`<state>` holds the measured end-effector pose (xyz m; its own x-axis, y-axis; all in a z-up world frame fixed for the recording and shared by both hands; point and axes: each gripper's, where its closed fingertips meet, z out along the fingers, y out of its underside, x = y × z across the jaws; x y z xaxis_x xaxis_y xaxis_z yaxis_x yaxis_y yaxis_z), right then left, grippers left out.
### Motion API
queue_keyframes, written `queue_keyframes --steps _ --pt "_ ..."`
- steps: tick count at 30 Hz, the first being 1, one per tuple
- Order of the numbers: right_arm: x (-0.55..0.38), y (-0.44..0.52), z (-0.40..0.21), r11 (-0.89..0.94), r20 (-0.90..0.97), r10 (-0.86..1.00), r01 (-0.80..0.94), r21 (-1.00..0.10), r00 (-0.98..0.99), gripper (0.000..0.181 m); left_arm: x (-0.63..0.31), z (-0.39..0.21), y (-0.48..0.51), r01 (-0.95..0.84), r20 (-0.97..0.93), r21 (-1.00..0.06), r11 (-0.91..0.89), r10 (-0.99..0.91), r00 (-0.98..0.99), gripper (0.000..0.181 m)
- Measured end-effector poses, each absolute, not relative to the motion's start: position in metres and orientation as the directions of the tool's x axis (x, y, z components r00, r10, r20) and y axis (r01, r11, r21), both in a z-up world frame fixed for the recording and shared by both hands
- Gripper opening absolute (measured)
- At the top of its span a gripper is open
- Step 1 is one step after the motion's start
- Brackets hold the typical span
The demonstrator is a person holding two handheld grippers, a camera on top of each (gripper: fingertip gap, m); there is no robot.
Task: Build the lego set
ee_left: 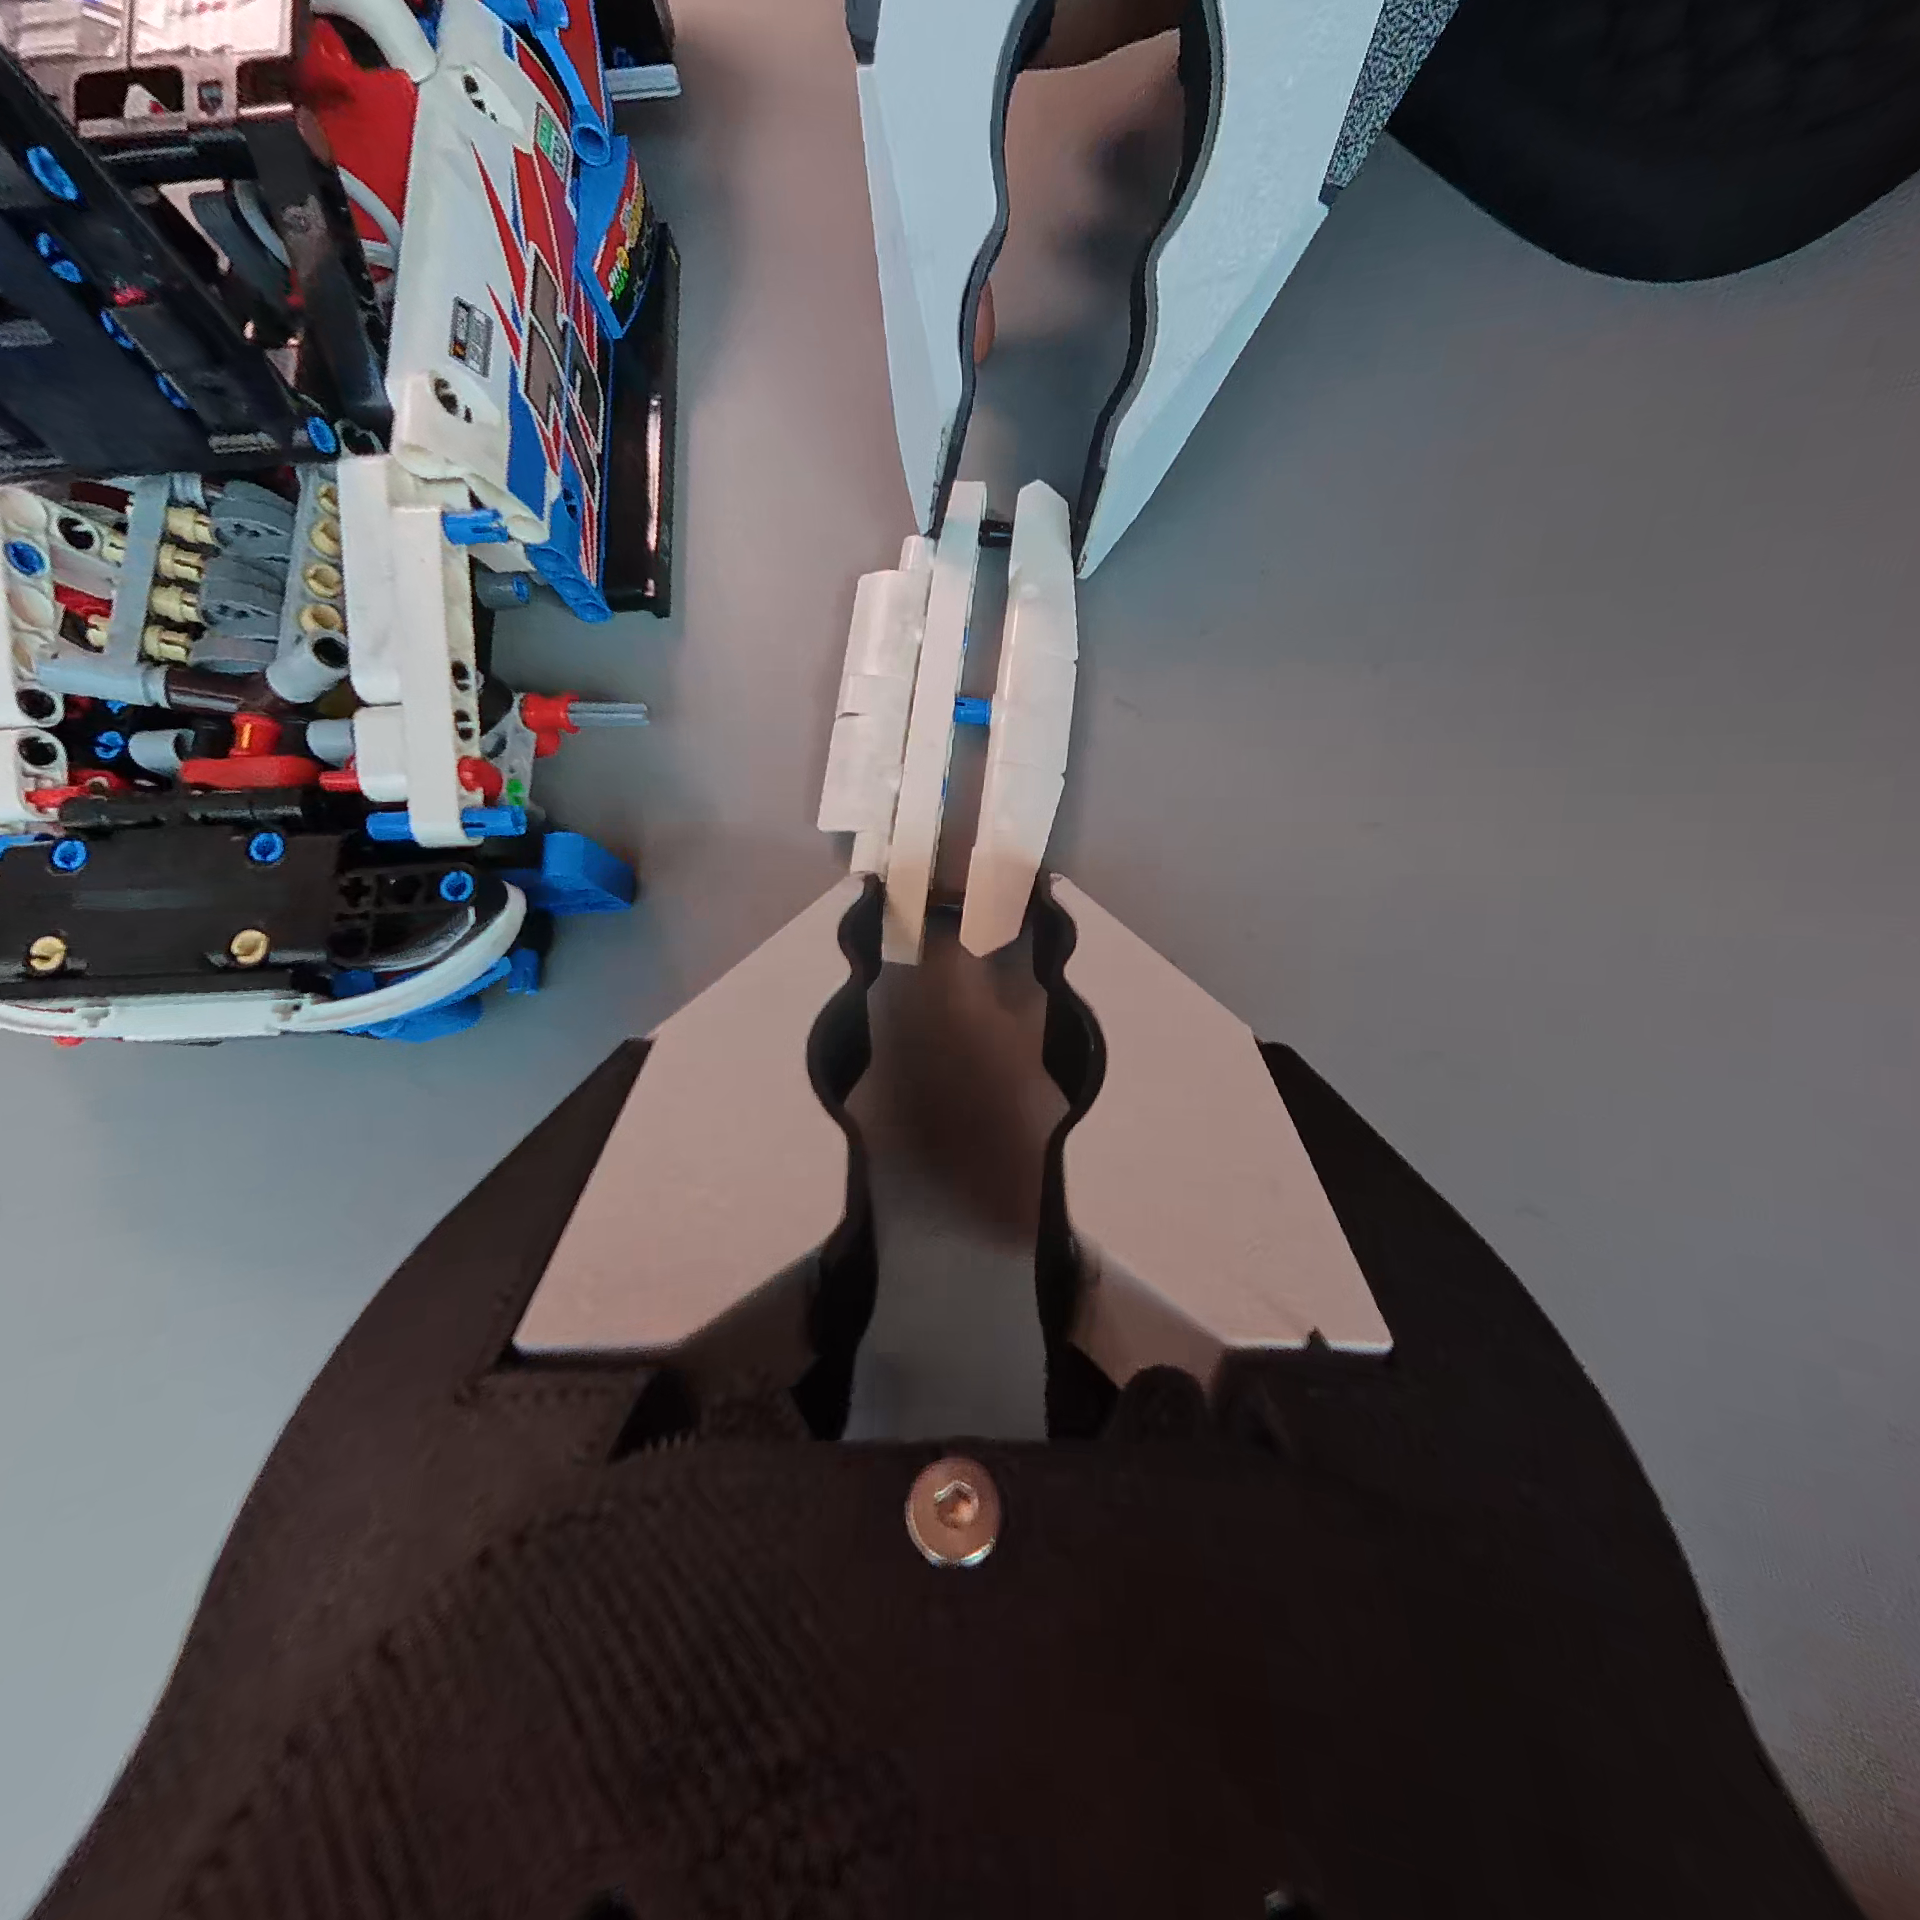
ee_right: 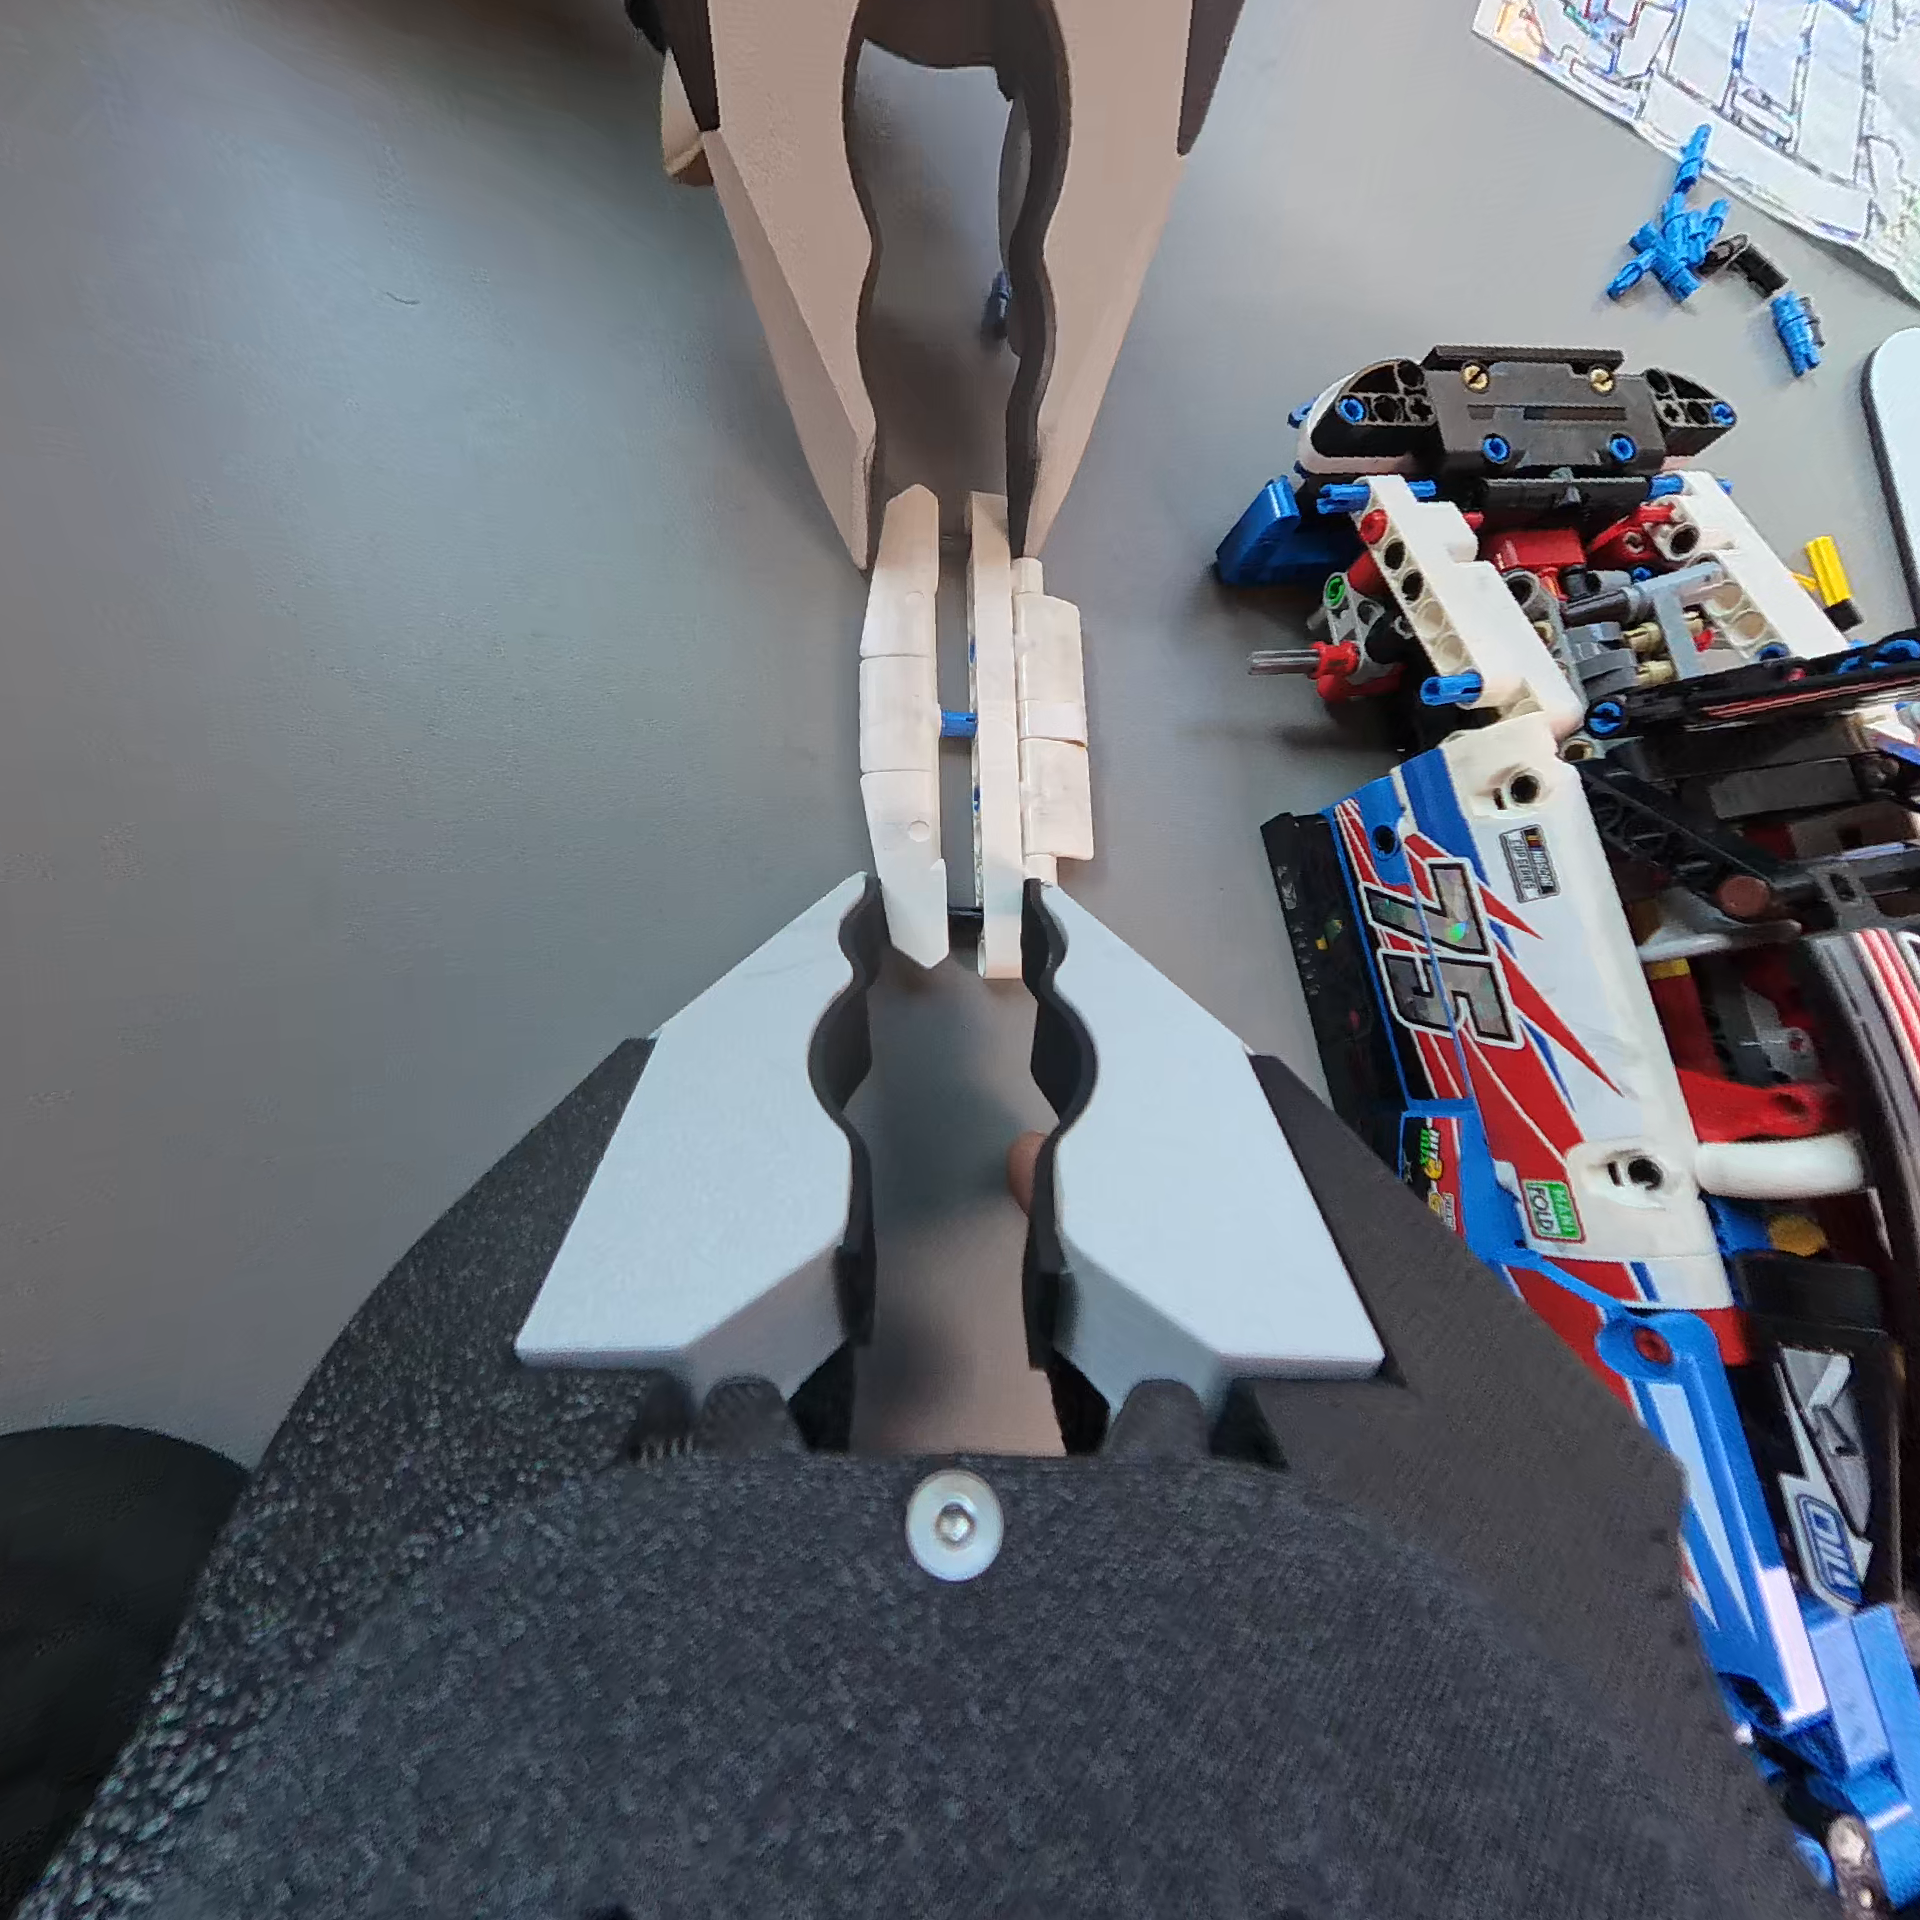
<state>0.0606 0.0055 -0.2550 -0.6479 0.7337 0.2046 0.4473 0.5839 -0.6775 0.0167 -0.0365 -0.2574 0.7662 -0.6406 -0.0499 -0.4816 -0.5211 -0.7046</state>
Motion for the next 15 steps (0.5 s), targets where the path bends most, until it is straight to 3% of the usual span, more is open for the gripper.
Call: queue_keyframes --steps 15 --pt "0.071 -0.003 -0.254 0.559 0.138 0.729 0.466 -0.686 -0.671 0.025 0.029 -0.258 -0.047 -0.522 -0.049 -0.678 -0.518 -0.676 0.735 0.026"
